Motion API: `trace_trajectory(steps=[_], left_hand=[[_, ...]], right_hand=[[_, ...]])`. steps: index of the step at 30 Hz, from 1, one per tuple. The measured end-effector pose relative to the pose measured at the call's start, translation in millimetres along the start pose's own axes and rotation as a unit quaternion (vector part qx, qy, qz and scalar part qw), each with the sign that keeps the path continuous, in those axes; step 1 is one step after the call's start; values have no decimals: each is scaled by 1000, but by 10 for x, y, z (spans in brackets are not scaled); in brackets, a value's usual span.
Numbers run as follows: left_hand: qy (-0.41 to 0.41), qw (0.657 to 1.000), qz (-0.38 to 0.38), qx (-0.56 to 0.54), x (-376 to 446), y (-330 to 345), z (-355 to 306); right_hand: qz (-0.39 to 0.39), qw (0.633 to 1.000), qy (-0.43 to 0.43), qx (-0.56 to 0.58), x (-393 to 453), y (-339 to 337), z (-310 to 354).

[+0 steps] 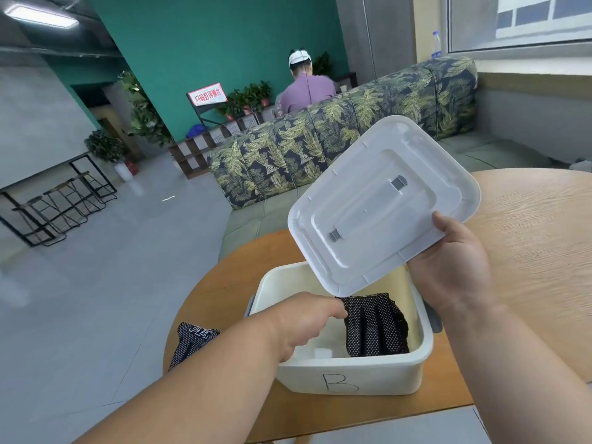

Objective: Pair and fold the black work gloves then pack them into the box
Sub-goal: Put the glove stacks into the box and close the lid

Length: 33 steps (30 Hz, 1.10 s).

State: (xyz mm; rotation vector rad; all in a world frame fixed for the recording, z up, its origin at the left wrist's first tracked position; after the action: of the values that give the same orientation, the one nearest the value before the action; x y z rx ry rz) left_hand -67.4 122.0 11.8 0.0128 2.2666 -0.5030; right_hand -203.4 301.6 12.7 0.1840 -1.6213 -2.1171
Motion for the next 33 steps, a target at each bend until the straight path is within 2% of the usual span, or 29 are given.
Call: trace_trajectory(steps=[4,7,12,15,19,23,30,33], left_hand=[[79,993,-77,48,-474,-152,197],[129,980,-148,27,-797,-444,437],[89,946,-311,-32,-1030,-1148,1103],[59,934,-344,-83,-988,-1381,1542],[-9,946,-295,-137,-798,-1475,2070],[-11,945,-214,-249,-581,-1410,2186],[-29,935,-214,-280,-378,-1449,2192],[-41,942,-176,-282,-290,-1515,2173]], right_hand=[[16,1000,-3,-3,-21,42,-55],[28,999,-10,-19,-26,78,-100],[65,995,-13,-78,-30,100,-170],[89,991,-20,-103,-60,159,-208],[115,984,-29,-133,-110,281,-255],[118,982,-34,-147,-110,296,-251],[114,983,-30,-138,-78,264,-224],[109,984,-31,-134,-69,241,-211]])
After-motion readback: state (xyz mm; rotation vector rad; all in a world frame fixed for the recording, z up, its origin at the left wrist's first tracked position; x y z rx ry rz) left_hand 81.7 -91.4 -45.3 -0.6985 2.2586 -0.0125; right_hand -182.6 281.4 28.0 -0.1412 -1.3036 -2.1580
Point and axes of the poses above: each hand's wrist, its own x-axis towards the middle knuckle, its own y-axis out of the palm, z = x × y, the point moved 3 cm from there along x, towards the middle knuckle, and after that the axes turned 15 degrees about z, right-handed, at the moved point
